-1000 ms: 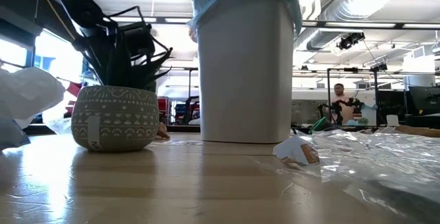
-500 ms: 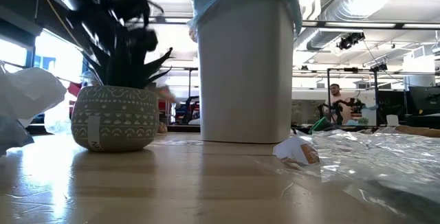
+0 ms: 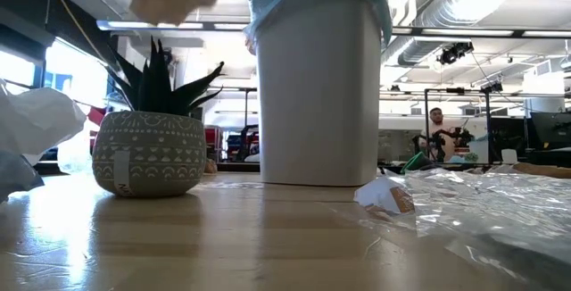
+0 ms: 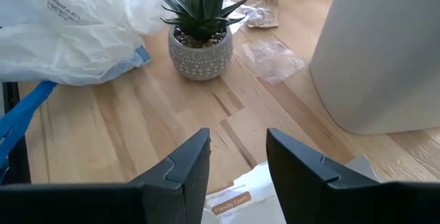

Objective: Place trash/remove bag and relplace
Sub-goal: Put the brown napkin into the trash bin

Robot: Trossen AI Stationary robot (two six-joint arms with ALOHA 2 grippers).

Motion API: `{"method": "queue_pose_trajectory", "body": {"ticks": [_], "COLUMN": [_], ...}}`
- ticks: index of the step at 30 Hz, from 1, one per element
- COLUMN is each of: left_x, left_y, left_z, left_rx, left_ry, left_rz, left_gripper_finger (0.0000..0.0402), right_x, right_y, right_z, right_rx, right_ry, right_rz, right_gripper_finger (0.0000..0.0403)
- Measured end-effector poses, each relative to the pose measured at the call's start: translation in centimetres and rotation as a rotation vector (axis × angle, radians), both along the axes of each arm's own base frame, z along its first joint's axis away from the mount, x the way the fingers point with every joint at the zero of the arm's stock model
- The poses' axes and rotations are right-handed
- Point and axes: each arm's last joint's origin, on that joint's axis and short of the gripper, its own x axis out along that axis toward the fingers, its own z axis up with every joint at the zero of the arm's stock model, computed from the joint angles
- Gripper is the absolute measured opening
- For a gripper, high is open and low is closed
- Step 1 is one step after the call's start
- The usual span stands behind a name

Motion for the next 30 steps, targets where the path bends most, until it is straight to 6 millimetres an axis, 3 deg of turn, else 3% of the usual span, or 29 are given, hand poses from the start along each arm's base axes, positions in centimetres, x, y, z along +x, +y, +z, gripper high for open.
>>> {"method": "queue_pose_trajectory", "body": {"ticks": [7, 15, 22, 30], "left_x": [0.7, 6.7, 13.1, 17.4], "left_y": [-0.4, 0.8, 2.2, 3.4], "left_z": [4.8, 7.6, 8.2, 6.4], "left_rx": [0.109, 0.207, 0.271, 0.345], "left_ry": [-0.337, -0.396, -0.351, -0.264], "left_rz": [-0.023, -0.069, -0.104, -0.069], "left_gripper_finger": [0.0, 0.0, 0.0, 0.0], "right_x": [0.0, 0.2, 0.4, -0.1], "right_y": [0.0, 0.1, 0.2, 0.8], "right_z": [0.0, 0.2, 0.4, 0.5], "right_rx": [-0.003, -0.026, -0.043, -0.056], "right_ry": [-0.005, -0.049, -0.096, -0.117], "right_rz": [0.0, -0.013, -0.025, -0.015], "right_gripper_finger": [0.0128, 0.0128, 0.0128, 0.0128]}}
